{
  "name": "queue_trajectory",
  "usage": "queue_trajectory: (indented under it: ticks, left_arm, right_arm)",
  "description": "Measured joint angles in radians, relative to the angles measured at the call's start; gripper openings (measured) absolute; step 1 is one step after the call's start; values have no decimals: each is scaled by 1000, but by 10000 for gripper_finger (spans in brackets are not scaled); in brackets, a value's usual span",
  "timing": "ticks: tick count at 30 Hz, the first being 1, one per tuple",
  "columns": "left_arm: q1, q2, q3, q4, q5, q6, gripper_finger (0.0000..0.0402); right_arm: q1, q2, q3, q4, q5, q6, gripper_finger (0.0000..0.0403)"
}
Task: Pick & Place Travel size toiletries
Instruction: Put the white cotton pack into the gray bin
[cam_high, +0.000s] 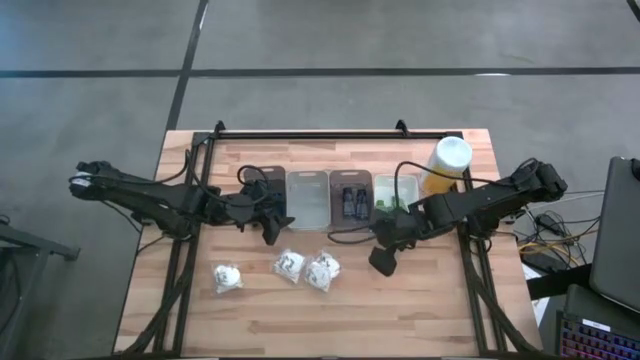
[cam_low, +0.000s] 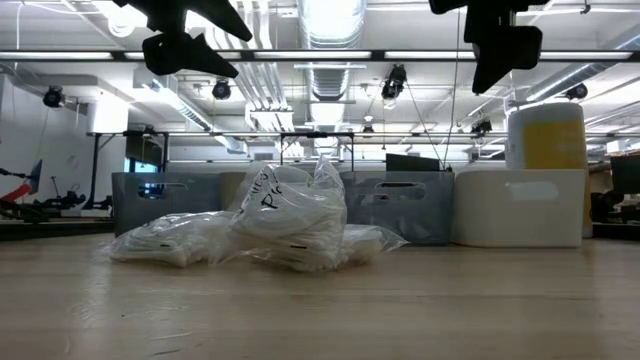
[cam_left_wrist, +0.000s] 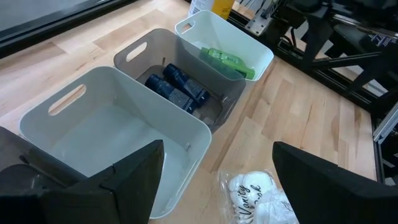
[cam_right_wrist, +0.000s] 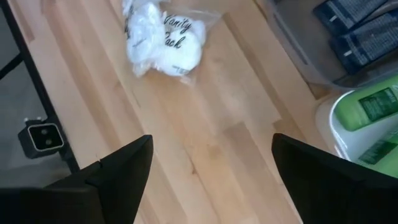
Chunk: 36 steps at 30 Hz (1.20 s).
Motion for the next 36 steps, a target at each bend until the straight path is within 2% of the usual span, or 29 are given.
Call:
queue_trajectory:
  ticks: [15,21,36]
  left_arm:
    - [0,0,0,0,0,0,305]
    - [0,0,0,0,0,0,305]
    - [0,0,0,0,0,0,305]
  right_arm:
    - [17,0,2,27,21,-11,284]
    - [52,0,2,41,-34,-8,270]
    - [54,0,2,76,-33,-11,239]
